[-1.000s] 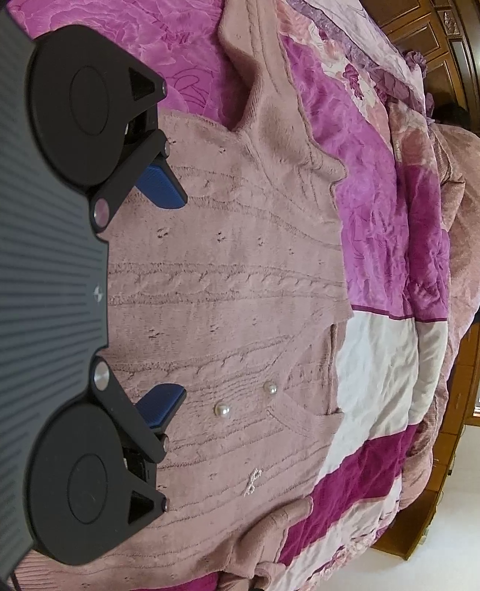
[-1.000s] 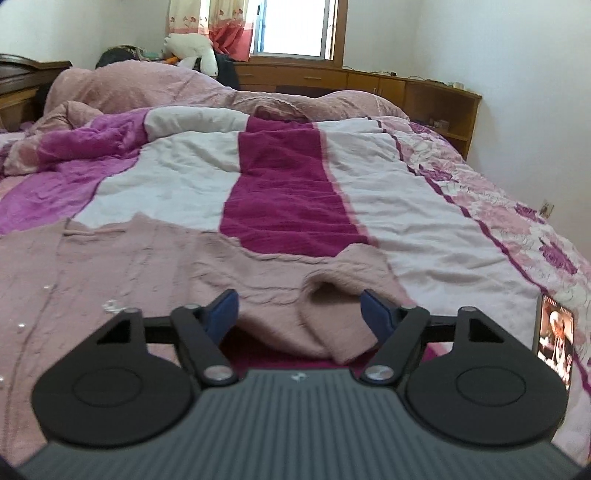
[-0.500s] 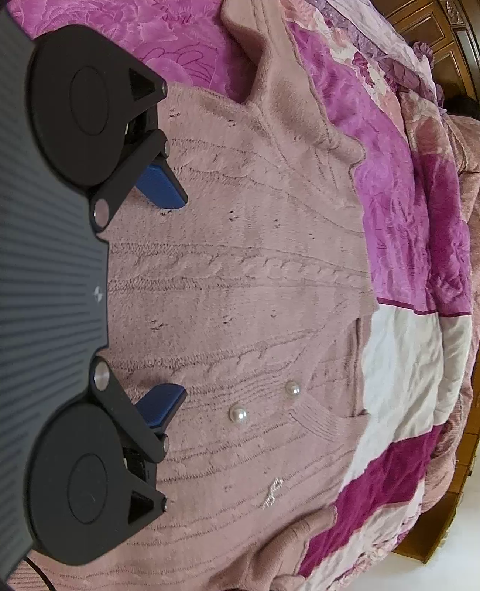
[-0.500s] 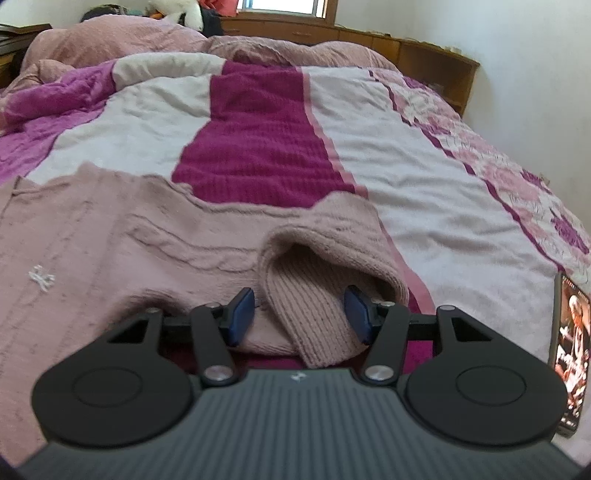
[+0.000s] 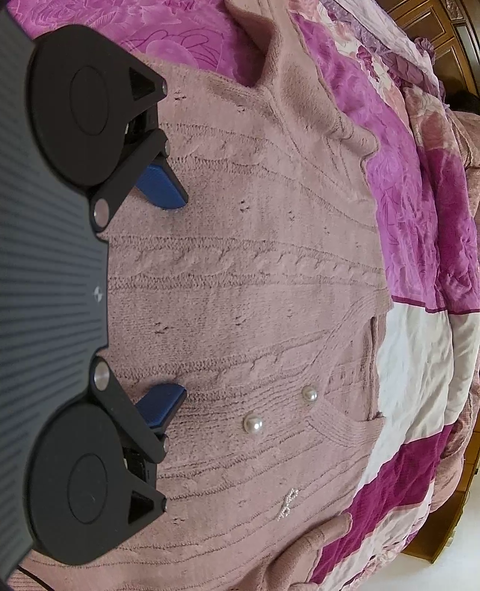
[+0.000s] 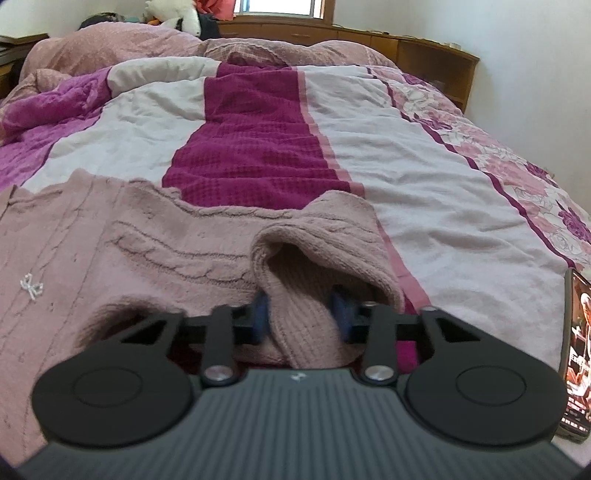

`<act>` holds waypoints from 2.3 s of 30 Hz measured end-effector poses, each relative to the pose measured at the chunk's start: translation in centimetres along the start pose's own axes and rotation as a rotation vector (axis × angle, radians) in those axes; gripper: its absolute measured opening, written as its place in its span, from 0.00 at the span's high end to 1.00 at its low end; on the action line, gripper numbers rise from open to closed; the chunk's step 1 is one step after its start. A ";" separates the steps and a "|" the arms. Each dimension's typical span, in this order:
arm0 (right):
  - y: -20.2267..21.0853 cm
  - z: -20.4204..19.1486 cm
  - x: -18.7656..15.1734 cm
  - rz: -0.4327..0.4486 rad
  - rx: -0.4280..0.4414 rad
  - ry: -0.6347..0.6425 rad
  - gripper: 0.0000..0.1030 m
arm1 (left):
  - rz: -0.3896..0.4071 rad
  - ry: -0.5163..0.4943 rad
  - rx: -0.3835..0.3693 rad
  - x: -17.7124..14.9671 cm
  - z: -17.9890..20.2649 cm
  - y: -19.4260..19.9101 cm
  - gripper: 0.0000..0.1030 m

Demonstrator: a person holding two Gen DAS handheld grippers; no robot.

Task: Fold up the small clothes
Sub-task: 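Lift the sleeve with the right tool and carry it across the cardigan front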

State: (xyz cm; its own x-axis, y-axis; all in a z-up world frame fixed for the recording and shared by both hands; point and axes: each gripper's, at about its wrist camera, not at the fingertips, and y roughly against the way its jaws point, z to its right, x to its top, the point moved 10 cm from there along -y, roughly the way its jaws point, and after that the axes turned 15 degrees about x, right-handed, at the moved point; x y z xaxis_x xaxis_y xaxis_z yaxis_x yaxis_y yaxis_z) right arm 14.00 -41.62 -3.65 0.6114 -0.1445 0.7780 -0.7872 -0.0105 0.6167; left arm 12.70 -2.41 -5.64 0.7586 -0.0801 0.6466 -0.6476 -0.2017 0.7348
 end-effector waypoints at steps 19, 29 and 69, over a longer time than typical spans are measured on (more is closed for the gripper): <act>5.4 -3.5 4.5 0.166 0.226 -0.248 0.84 | -0.007 0.080 -0.072 0.7 -1.6 1.4 0.00; 6.9 -8.8 5.6 0.212 0.386 -0.317 0.84 | 0.056 0.104 -0.057 1.3 -4.2 3.6 0.00; -2.7 -39.8 1.6 -0.066 0.861 -0.411 0.81 | 0.066 0.276 0.110 -0.6 -18.0 2.7 0.00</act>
State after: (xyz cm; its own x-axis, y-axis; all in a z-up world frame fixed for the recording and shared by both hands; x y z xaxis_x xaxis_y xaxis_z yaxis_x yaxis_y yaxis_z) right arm 20.34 -2.41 0.70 0.7095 -0.4520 0.5406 -0.6416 -0.7317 0.2302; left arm 9.24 14.64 -0.36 0.6574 0.1691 0.7343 -0.6715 -0.3107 0.6727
